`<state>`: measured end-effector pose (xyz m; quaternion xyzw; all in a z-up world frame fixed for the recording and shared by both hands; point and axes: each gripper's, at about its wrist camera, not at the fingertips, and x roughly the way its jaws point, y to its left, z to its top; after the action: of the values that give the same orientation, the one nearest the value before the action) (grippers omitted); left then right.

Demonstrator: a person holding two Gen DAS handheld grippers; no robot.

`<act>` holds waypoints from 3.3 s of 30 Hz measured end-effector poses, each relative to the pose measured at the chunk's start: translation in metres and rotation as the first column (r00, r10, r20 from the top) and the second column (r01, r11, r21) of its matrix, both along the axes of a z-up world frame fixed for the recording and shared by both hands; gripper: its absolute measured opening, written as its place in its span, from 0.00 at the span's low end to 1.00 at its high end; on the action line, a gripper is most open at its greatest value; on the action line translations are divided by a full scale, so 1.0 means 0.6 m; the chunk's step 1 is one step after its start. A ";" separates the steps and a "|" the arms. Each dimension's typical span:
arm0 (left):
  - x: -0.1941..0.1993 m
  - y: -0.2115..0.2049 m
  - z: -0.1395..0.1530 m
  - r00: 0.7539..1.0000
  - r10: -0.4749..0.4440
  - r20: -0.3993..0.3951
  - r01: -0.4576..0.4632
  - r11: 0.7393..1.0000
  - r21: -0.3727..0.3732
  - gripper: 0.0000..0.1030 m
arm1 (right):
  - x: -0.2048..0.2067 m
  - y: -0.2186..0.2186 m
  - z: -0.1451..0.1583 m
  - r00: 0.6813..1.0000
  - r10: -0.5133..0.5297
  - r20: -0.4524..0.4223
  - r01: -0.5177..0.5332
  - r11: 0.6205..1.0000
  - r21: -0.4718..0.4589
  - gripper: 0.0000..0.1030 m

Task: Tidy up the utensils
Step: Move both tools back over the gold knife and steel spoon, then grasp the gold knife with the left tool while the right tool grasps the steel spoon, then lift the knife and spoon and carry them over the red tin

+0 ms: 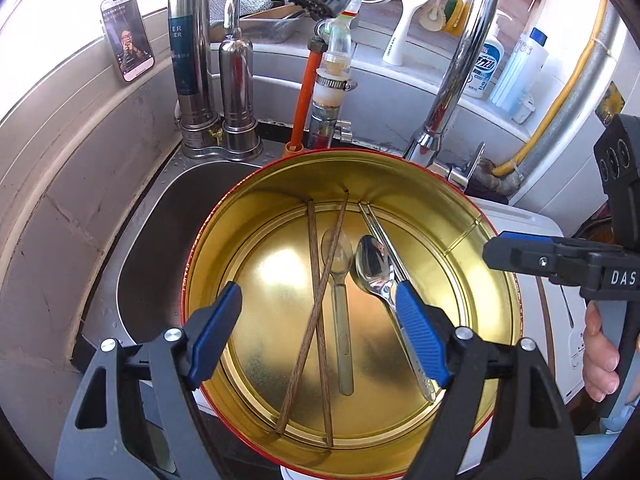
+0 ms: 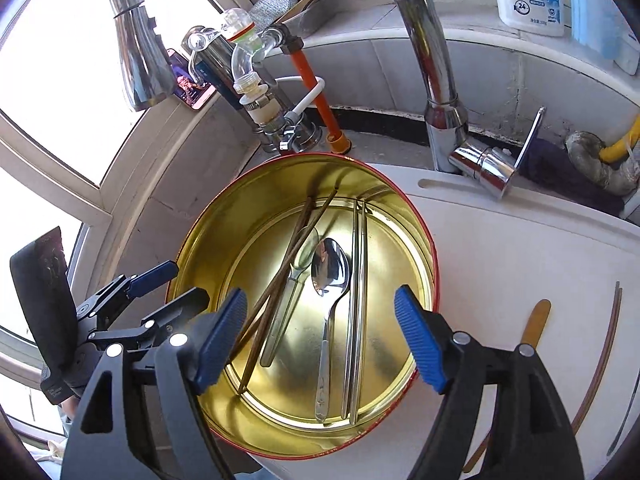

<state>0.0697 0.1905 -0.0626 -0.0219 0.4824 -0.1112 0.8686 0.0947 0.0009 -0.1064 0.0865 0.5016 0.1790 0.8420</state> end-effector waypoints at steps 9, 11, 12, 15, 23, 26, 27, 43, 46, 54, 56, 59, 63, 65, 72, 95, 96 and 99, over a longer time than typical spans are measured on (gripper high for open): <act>-0.003 -0.032 -0.004 1.000 -0.027 -0.008 0.027 1.000 0.006 0.75 | -0.033 -0.015 0.007 1.000 0.000 0.028 0.000 1.000 -0.024 0.79; -0.003 -0.038 -0.002 1.000 -0.030 -0.008 0.030 1.000 -0.005 0.75 | -0.039 -0.024 0.012 0.999 -0.006 0.040 0.007 1.000 -0.026 0.79; -0.004 -0.041 -0.001 1.000 -0.030 -0.007 0.030 0.999 -0.015 0.75 | -0.042 -0.029 0.015 0.999 -0.014 0.046 0.015 1.000 -0.027 0.80; -0.006 -0.057 0.004 0.999 -0.038 -0.007 0.038 0.998 -0.042 0.75 | -0.055 -0.056 0.023 0.997 -0.043 0.063 0.045 0.999 -0.029 0.83; -0.017 -0.162 0.018 0.986 -0.165 0.002 0.165 0.985 -0.054 0.75 | -0.098 -0.171 0.042 0.972 -0.195 0.131 0.210 0.972 -0.109 0.89; -0.026 -0.223 0.020 0.968 -0.249 0.004 0.249 0.968 -0.042 0.75 | -0.110 -0.223 0.036 0.955 -0.261 0.139 0.283 0.945 -0.165 0.89; -0.029 -0.245 0.019 0.961 -0.276 0.003 0.276 0.960 -0.041 0.75 | -0.114 -0.239 0.032 0.951 -0.278 0.139 0.300 0.938 -0.176 0.89; -0.061 -0.456 -0.068 0.876 -0.467 -0.122 0.471 0.882 0.007 0.75 | -0.185 -0.396 -0.045 0.906 -0.412 0.102 0.421 0.841 -0.339 0.89; -0.048 -0.468 -0.087 0.891 -0.429 -0.146 0.436 0.900 0.017 0.75 | -0.173 -0.416 -0.060 0.894 -0.439 0.092 0.442 0.827 -0.347 0.89; 0.008 -0.476 -0.127 0.934 -0.308 -0.182 0.325 0.944 0.067 0.75 | -0.125 -0.462 -0.097 0.883 -0.463 0.083 0.461 0.818 -0.342 0.89; 0.015 -0.475 -0.131 0.936 -0.299 -0.185 0.316 0.946 0.070 0.75 | -0.114 -0.467 -0.104 0.883 -0.462 0.086 0.462 0.822 -0.333 0.89; 0.022 -0.479 -0.134 0.939 -0.290 -0.188 0.310 0.947 0.087 0.75 | -0.097 -0.471 -0.112 0.887 -0.453 0.089 0.456 0.829 -0.325 0.88; 0.031 -0.490 -0.136 0.943 -0.292 -0.158 0.313 0.940 0.137 0.75 | -0.074 -0.471 -0.117 0.897 -0.432 0.096 0.438 0.836 -0.331 0.88; 0.037 -0.492 -0.140 0.944 -0.291 -0.153 0.313 0.939 0.142 0.75 | -0.064 -0.472 -0.119 0.900 -0.424 0.098 0.431 0.840 -0.329 0.88; 0.049 -0.489 -0.159 0.952 -0.268 -0.149 0.290 0.945 0.152 0.41 | -0.052 -0.458 -0.120 0.917 -0.368 0.151 0.398 0.834 -0.382 0.79; -0.001 -0.459 -0.091 0.965 -0.249 -0.081 0.248 0.968 -0.023 0.17 | -0.156 -0.489 -0.067 0.880 -0.432 0.198 0.469 0.858 -0.212 0.36; -0.003 -0.458 -0.090 0.965 -0.249 -0.080 0.247 0.969 -0.025 0.17 | -0.160 -0.489 -0.065 0.878 -0.435 0.199 0.471 0.857 -0.207 0.36; -0.007 -0.457 -0.085 0.965 -0.251 -0.075 0.249 0.968 -0.040 0.17 | -0.169 -0.493 -0.059 0.872 -0.448 0.197 0.482 0.857 -0.181 0.36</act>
<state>0.0657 -0.0838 -0.1136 0.0214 0.5135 -0.2262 0.8275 -0.0068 -0.2951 -0.1420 0.0962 0.4188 -0.0820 0.8992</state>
